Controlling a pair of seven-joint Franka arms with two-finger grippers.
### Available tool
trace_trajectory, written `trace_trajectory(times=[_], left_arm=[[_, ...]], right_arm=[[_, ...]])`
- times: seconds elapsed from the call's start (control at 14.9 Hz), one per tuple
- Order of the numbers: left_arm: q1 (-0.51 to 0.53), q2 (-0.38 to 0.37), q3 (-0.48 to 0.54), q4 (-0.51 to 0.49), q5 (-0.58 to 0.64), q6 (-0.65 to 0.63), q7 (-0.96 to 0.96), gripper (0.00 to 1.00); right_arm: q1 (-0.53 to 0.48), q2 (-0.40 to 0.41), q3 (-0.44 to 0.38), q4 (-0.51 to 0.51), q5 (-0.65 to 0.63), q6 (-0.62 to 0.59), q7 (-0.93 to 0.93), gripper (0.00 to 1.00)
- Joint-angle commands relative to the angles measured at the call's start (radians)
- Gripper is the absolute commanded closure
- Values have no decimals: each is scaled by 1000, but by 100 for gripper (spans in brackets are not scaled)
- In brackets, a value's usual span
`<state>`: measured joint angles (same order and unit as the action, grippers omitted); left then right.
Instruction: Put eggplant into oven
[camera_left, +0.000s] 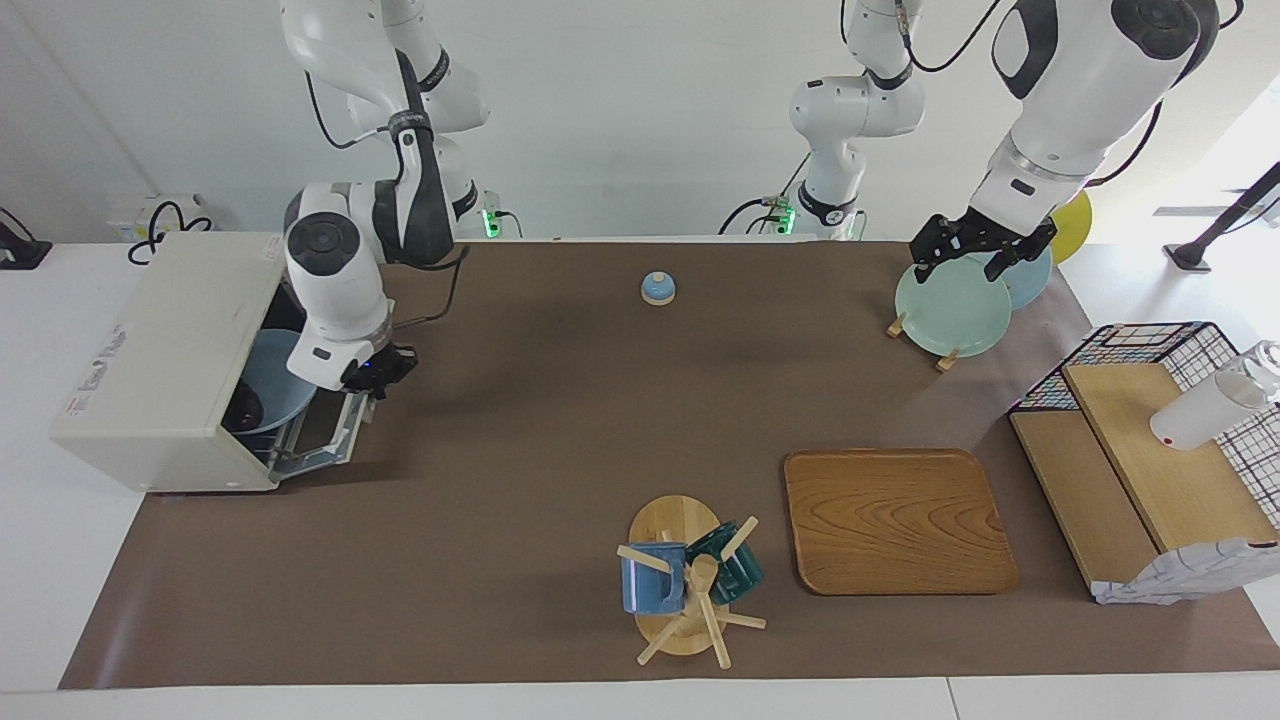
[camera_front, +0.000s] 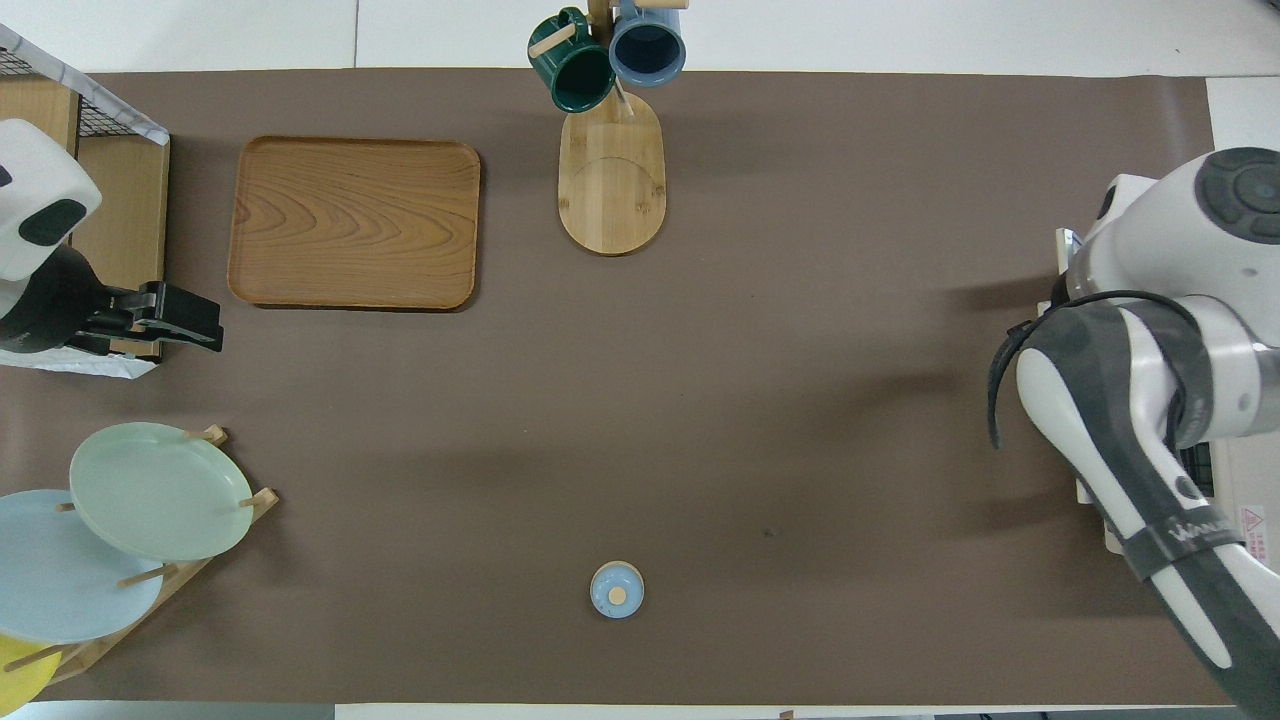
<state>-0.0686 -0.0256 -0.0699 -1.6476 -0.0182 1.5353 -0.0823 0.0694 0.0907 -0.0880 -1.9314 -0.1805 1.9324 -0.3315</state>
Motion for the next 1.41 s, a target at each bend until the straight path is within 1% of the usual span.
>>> trace_trajectory(times=[0.0, 0.13, 0.47, 0.6, 0.74, 0.8, 0.94, 1.07, 1.14, 1.2, 1.27, 1.34], left_arm=[[12, -24, -5, -17, -2, 0, 4, 0], [12, -24, -5, -17, -2, 0, 4, 0], [12, -24, -5, -17, -2, 0, 4, 0], [12, -24, -5, -17, -2, 0, 4, 0], [12, -24, -5, -17, -2, 0, 4, 0], [12, -24, -5, -17, -2, 0, 4, 0], [12, -24, -5, -17, -2, 0, 4, 0], [12, -24, -5, -17, -2, 0, 4, 0], [12, -24, -5, -17, -2, 0, 4, 0], [12, -24, -5, -17, -2, 0, 4, 0], [12, -24, -5, -17, -2, 0, 4, 0], [12, -24, -5, -17, -2, 0, 4, 0]], right_arm=[[-82, 4, -13, 11, -28, 10, -86, 100], [-86, -18, -13, 11, -28, -16, -97, 100], [-86, -75, -16, 17, -27, -128, -97, 100], [-82, -94, -15, 60, -27, -191, -92, 100], [-77, -88, -13, 138, -11, -265, -87, 100], [-74, -86, -12, 158, 21, -277, -81, 100], [-69, -83, -6, 167, 62, -276, -31, 100], [-69, -79, 25, 192, 97, -309, -2, 98], [-71, -75, 25, 192, 113, -325, 2, 57], [-71, -75, 25, 189, 127, -328, 12, 34], [-71, -77, 25, 189, 131, -331, 26, 8], [-71, -80, 25, 190, 134, -329, 38, 0]])
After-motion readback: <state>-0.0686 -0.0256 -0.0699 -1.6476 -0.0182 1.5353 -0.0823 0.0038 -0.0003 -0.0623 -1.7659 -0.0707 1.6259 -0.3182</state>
